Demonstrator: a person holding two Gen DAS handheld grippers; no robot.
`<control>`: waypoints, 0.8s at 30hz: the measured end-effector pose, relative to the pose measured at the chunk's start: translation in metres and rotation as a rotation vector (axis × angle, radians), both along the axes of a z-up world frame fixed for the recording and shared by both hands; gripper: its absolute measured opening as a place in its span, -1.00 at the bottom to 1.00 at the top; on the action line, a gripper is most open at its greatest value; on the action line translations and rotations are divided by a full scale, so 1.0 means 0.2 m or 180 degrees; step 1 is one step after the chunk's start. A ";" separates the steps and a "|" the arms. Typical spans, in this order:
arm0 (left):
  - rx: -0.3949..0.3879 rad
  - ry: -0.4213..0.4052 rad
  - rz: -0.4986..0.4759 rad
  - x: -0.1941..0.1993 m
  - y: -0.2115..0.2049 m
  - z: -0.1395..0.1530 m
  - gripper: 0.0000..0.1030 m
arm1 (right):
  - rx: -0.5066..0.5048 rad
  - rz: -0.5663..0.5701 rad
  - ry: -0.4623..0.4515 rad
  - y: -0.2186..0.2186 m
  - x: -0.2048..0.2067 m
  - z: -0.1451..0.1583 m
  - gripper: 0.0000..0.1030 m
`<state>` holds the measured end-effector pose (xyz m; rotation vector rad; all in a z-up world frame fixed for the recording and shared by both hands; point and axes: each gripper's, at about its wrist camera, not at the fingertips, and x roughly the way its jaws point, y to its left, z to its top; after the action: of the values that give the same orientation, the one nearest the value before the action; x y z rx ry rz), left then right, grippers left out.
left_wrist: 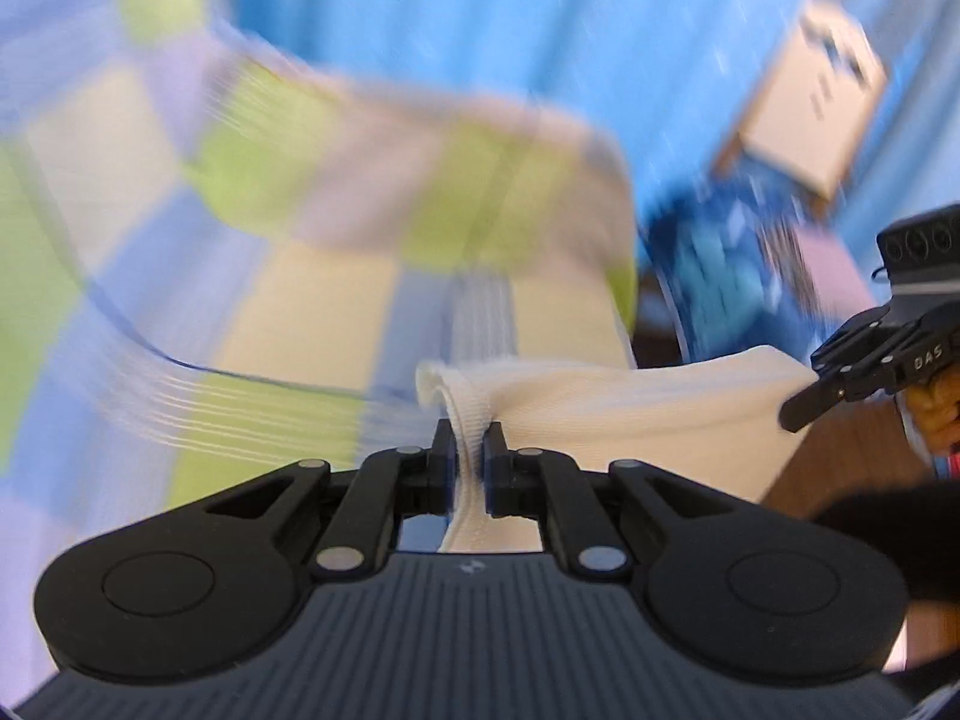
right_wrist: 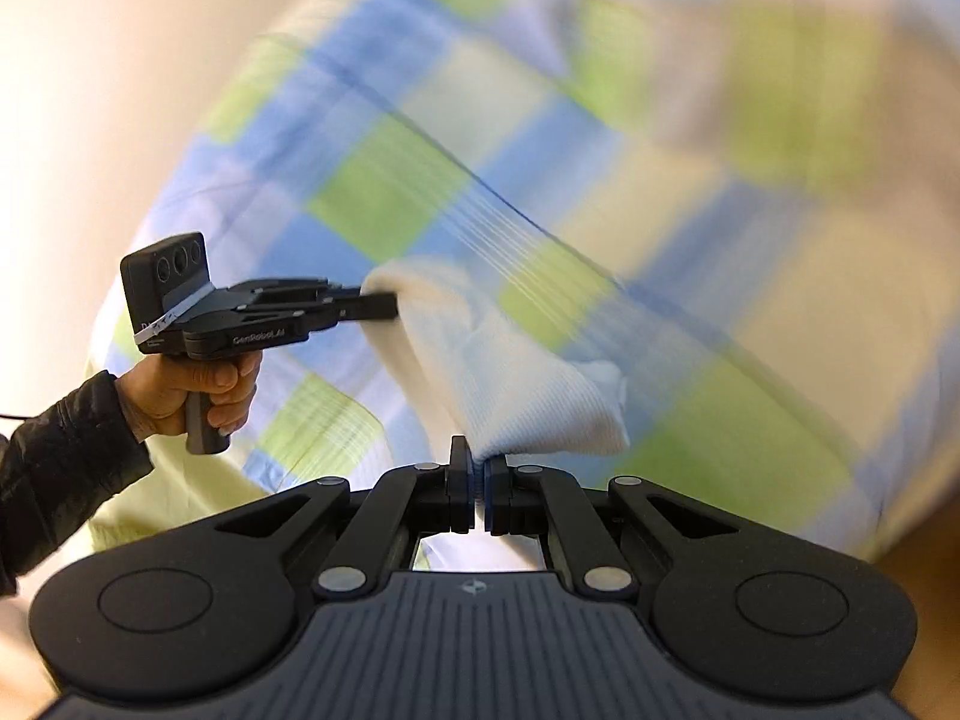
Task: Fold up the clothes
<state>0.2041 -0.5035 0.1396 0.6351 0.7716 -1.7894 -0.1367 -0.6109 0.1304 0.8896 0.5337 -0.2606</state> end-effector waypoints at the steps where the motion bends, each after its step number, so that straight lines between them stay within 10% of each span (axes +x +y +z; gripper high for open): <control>1: -0.0110 0.0028 0.0122 0.02 0.05 0.07 -0.89 | -0.0197 0.0114 -0.0006 -0.01 0.02 0.08 -0.93; 10: -0.0498 0.0355 0.0916 -0.07 0.63 0.33 -0.89 | -0.1075 0.1206 0.0179 0.30 0.09 0.42 -0.93; 18: -0.0004 0.0549 0.1350 -0.25 1.03 -0.21 -0.89 | -0.0876 0.1725 0.0486 0.56 0.04 -0.11 -0.93; 24: -0.0266 0.0503 0.1546 -0.22 0.96 -0.59 -0.89 | -0.0915 0.1444 0.0415 0.37 0.06 -0.45 -0.93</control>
<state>0.1606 -0.3111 0.0206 0.2234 0.8673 -1.4230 -0.1245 -0.5374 0.0408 0.4569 0.7812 0.0204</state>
